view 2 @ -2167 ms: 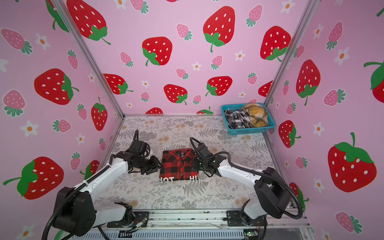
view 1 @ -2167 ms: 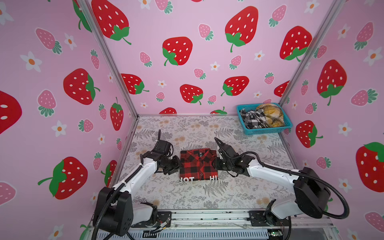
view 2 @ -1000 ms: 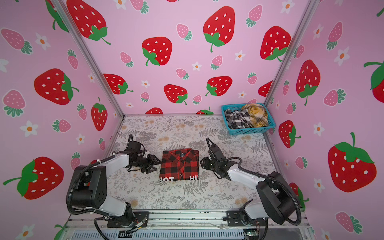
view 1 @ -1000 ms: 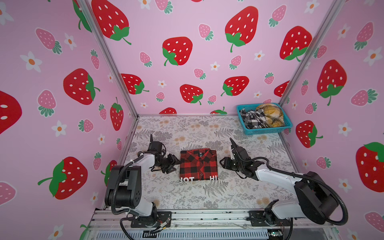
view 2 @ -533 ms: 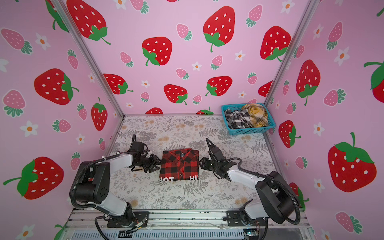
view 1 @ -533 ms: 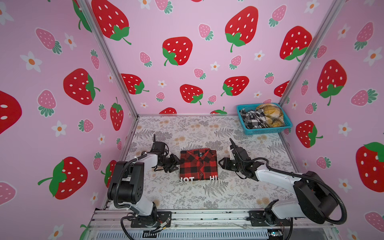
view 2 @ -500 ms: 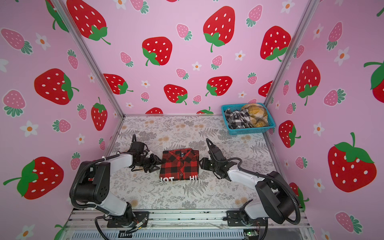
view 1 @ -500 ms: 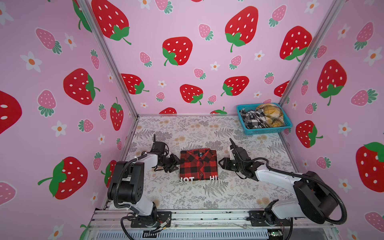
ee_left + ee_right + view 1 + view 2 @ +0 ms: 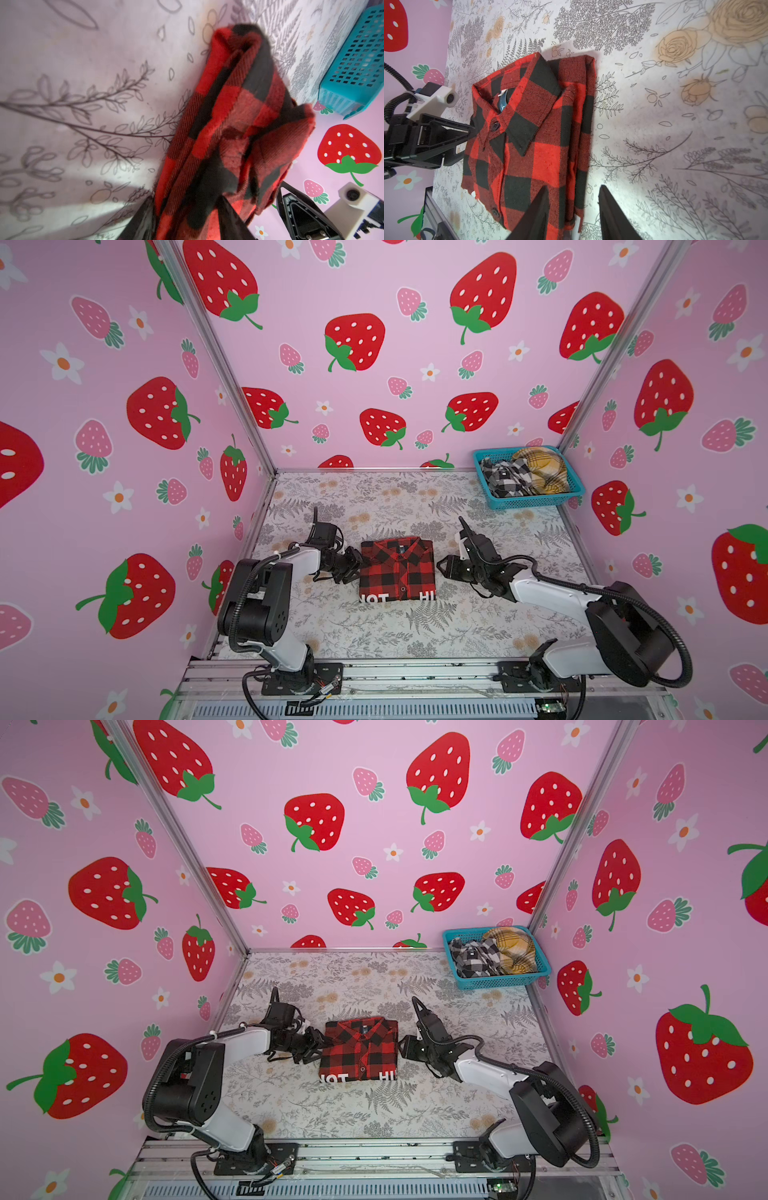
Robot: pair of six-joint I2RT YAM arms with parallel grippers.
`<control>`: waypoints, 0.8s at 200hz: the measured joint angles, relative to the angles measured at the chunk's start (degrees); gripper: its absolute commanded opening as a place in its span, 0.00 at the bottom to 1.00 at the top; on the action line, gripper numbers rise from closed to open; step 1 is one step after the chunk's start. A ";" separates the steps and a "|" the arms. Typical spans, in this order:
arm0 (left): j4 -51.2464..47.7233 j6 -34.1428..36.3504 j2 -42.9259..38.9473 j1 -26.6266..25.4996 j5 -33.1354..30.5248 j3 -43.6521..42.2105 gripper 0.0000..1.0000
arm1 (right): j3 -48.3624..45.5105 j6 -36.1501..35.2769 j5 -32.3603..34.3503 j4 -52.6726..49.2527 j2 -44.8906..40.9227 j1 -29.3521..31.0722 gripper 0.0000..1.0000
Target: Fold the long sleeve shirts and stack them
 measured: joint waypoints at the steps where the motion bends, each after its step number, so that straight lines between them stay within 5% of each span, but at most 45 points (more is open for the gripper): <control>1: 0.00 0.00 0.00 0.00 -0.02 0.00 0.51 | 0.00 0.00 0.00 0.00 -0.02 0.00 0.42; 160: 3.30 -1.86 3.15 -2.78 0.57 0.98 0.29 | 0.00 0.00 -0.59 0.02 1.05 -0.22 0.43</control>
